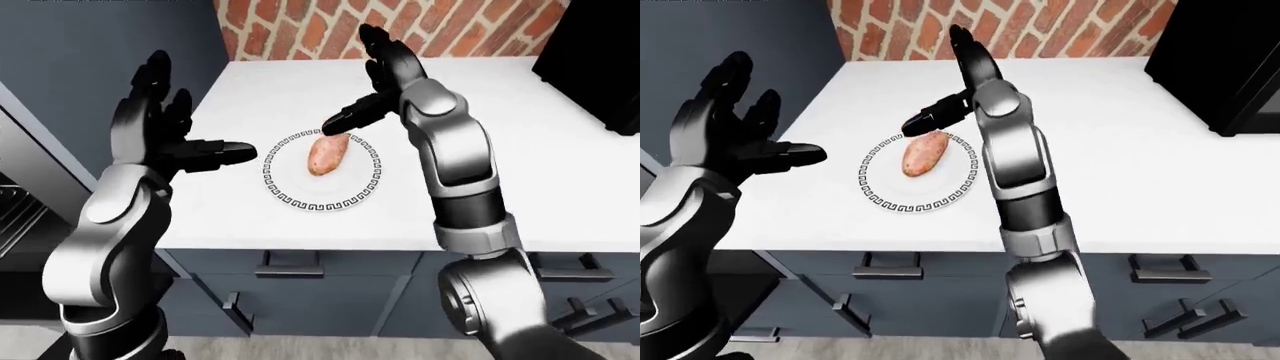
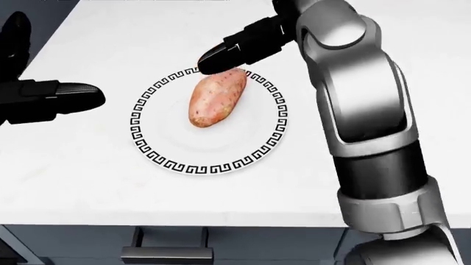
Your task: Place the sweet potato on the rack of the oven.
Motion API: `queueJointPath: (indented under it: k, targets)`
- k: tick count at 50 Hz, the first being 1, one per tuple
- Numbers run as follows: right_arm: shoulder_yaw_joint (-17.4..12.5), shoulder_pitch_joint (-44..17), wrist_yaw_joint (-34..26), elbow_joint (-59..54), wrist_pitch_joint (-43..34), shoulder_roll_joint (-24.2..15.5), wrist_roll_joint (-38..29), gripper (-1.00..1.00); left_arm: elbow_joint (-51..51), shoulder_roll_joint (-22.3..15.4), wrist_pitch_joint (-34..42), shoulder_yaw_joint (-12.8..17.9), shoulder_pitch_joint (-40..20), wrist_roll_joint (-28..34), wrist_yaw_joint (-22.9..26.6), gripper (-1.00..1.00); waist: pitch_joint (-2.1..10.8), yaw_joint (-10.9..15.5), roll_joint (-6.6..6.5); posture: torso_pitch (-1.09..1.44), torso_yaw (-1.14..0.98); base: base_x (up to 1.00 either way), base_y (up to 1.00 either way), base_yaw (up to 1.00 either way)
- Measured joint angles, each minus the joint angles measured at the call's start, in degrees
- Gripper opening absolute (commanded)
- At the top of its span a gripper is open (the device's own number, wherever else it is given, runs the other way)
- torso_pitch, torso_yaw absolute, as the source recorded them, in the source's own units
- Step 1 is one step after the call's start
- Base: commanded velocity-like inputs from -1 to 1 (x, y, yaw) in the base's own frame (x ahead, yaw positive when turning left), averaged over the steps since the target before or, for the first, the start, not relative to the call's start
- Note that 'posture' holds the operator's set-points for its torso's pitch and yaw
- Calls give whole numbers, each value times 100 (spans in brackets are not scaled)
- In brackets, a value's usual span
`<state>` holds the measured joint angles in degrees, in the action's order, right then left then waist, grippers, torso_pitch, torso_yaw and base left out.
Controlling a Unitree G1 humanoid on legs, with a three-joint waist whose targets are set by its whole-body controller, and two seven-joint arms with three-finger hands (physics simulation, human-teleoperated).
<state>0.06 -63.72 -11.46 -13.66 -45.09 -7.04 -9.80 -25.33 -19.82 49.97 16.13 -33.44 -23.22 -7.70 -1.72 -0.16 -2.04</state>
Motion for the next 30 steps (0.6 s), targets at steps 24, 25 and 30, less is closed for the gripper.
queueJointPath:
  k: [24,25,30]
  targets:
    - [373,-673,-2836,-1063,575,-12,-2166,100,115,-26,-40,-65,-43,-51,-50,100,-99,-53,-47,0,0,0,0,0]
    - [361,-671,-2891,-1111,661,4,-2248,100,120,-28,-39,-63,-40,-49,-48,100,-100,-55,-50,0,0,0,0,0]
    - [326,-696,-3070,-1346,1152,57,-2521,100,140,-23,-33,-60,-33,-44,-33,100,-107,-59,-70,0,0,0,0,0]
